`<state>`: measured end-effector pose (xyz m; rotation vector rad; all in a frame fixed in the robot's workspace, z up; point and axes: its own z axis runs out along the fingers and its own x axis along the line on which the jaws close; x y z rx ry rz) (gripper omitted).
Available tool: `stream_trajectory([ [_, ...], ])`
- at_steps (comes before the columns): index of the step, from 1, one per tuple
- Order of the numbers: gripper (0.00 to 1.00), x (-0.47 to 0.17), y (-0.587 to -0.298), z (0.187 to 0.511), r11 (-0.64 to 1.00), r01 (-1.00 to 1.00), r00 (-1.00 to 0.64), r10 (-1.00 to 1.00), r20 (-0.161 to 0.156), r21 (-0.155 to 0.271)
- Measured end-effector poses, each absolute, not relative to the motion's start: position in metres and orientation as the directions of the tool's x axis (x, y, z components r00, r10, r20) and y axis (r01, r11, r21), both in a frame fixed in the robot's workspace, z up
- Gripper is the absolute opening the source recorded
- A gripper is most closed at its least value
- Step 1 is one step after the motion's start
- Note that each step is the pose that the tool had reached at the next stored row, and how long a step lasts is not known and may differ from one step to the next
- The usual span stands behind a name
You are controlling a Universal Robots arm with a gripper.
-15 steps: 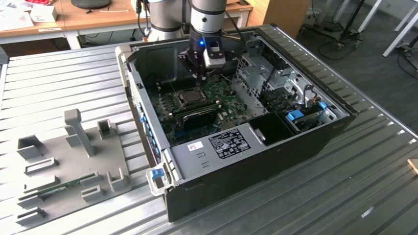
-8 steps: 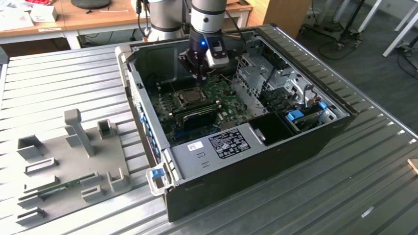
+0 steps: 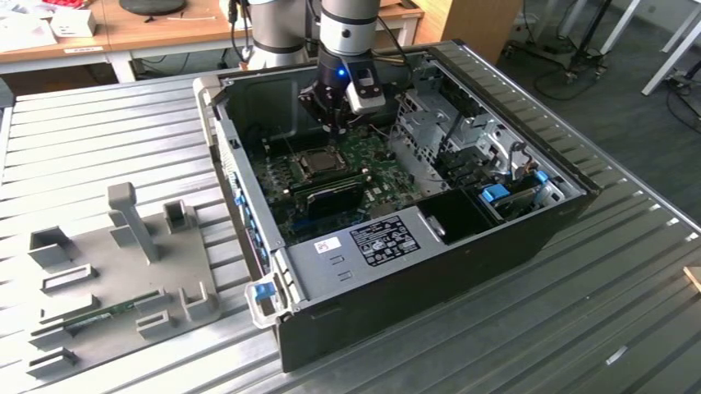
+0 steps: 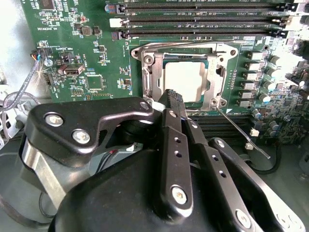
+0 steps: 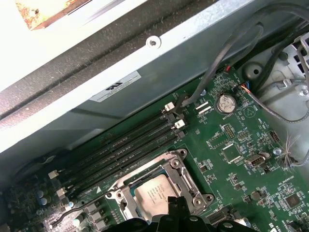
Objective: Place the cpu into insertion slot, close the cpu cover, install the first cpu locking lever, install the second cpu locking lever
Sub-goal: 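Close the cpu cover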
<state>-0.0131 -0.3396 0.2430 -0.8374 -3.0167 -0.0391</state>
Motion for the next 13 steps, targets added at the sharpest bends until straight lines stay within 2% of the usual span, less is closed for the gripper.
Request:
stream_trajectory([
  [13,0.10,-0.0131,-0.3396,0.2430,0.867,0.497,-0.867,0.497,0.017,0.021],
])
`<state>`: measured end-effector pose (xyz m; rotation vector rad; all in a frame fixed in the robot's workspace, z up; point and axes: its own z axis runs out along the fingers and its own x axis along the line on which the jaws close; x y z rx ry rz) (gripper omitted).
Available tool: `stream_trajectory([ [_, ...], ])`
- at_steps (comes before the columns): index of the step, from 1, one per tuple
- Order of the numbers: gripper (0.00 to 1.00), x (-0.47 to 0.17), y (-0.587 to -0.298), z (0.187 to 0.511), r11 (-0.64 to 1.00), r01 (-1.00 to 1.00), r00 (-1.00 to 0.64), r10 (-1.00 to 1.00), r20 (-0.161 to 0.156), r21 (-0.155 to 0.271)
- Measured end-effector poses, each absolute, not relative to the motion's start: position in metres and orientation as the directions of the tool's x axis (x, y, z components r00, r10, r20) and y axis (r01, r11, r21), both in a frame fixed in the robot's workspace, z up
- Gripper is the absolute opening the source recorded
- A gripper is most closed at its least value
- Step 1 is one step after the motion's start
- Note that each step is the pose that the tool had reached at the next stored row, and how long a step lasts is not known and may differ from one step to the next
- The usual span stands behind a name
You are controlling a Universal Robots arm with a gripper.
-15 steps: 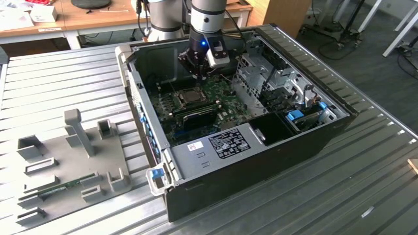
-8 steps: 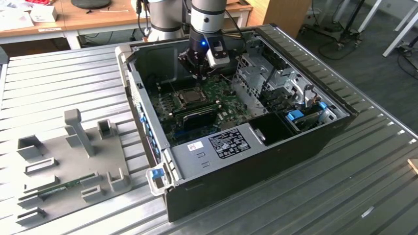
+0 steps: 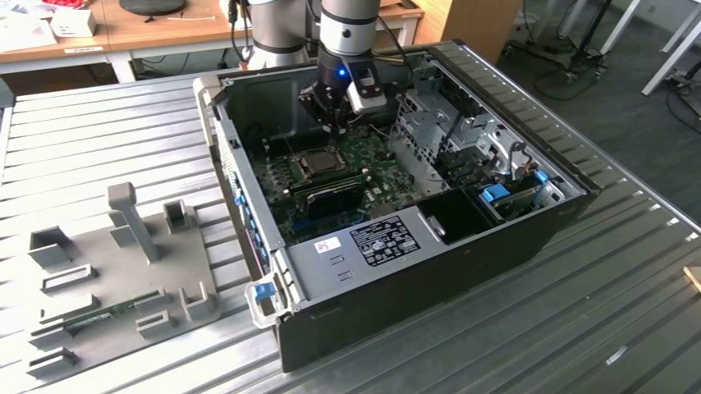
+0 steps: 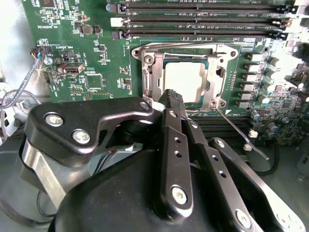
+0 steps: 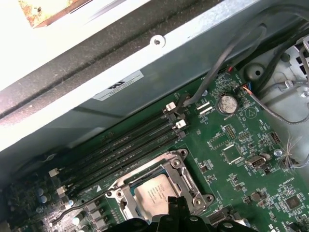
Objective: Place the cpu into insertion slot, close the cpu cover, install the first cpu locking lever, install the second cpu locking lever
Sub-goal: 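Close the cpu cover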
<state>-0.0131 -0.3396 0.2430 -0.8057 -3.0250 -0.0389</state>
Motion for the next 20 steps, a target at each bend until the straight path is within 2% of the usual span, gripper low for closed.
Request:
stream_trajectory([
  [20,0.10,-0.0131,-0.3397,0.2428,0.944,0.328,-0.944,0.328,0.017,0.021],
])
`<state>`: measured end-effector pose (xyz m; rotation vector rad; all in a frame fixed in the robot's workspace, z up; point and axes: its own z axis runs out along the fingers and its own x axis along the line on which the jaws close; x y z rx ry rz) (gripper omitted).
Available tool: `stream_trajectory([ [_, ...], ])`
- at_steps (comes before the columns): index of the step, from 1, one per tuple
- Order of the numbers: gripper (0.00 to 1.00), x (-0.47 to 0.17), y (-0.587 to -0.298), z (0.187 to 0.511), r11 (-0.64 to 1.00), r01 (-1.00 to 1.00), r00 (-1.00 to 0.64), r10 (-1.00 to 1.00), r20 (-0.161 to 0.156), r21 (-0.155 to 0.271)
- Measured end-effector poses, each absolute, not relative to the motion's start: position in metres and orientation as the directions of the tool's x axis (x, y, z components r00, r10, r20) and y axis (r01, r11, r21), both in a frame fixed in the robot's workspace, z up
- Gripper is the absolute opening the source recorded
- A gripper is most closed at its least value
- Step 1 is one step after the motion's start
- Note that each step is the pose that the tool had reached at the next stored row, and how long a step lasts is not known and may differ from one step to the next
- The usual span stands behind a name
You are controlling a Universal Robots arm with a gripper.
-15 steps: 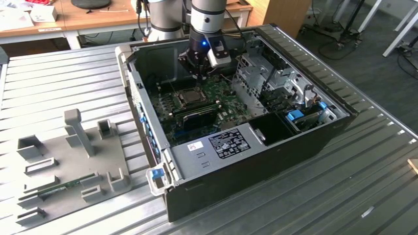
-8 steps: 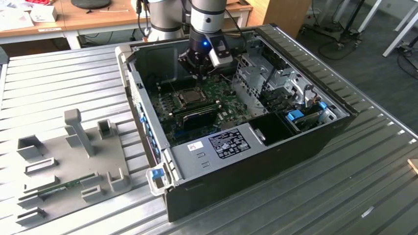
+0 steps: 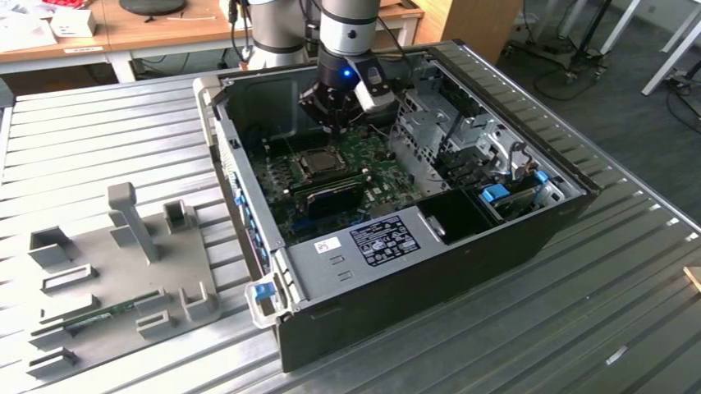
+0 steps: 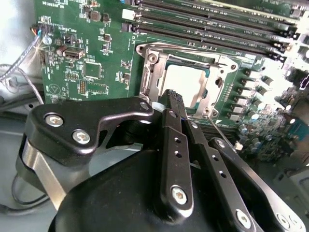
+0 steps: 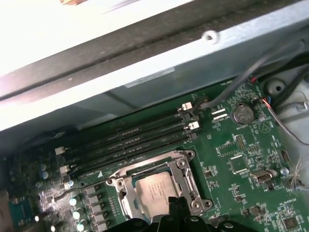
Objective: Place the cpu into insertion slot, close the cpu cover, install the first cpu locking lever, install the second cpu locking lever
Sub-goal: 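Close the cpu cover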
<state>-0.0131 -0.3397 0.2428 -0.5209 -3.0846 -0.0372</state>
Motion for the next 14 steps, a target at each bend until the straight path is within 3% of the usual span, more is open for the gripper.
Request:
stream_trajectory([
  [14,0.10,-0.0131,-0.3396,0.2423,0.990,0.142,-0.990,0.141,0.017,0.021],
])
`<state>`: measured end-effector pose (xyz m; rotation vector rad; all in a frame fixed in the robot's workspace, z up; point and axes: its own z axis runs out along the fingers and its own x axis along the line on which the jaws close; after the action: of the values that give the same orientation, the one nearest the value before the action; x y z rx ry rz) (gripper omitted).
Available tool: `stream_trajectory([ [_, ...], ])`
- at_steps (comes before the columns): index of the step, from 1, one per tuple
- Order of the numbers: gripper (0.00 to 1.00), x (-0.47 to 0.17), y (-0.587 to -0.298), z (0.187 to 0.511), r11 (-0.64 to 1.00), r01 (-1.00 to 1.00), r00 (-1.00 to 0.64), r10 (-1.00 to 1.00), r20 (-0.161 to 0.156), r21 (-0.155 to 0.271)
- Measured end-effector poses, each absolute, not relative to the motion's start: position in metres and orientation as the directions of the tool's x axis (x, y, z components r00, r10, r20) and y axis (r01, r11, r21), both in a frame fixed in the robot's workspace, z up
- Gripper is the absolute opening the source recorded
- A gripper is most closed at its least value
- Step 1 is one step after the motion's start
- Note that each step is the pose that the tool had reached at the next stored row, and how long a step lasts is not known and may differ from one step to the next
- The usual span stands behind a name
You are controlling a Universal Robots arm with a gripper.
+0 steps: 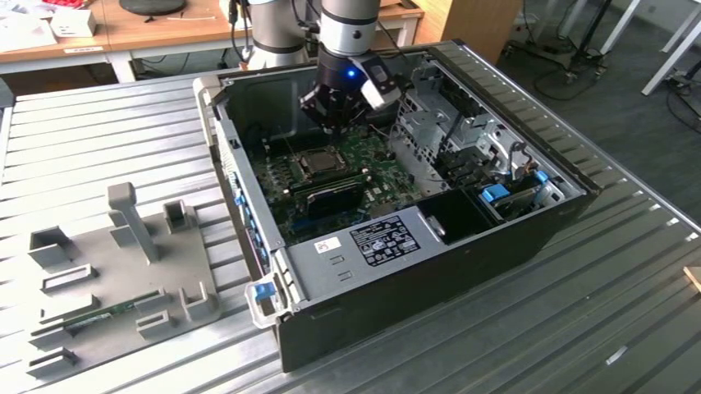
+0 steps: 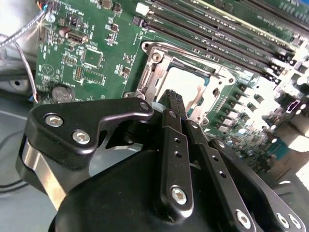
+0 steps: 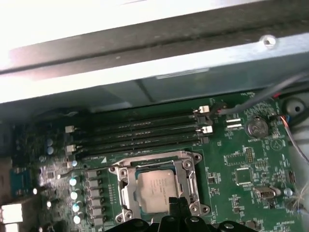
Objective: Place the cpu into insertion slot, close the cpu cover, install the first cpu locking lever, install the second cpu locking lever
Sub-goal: 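Close the cpu cover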
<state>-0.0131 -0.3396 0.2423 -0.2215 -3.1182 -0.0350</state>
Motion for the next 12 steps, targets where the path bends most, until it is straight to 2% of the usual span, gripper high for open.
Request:
stream_trajectory([
  [12,0.10,-0.0131,-0.3396,0.2419,1.000,-0.019,-1.000,-0.020,0.017,0.021],
])
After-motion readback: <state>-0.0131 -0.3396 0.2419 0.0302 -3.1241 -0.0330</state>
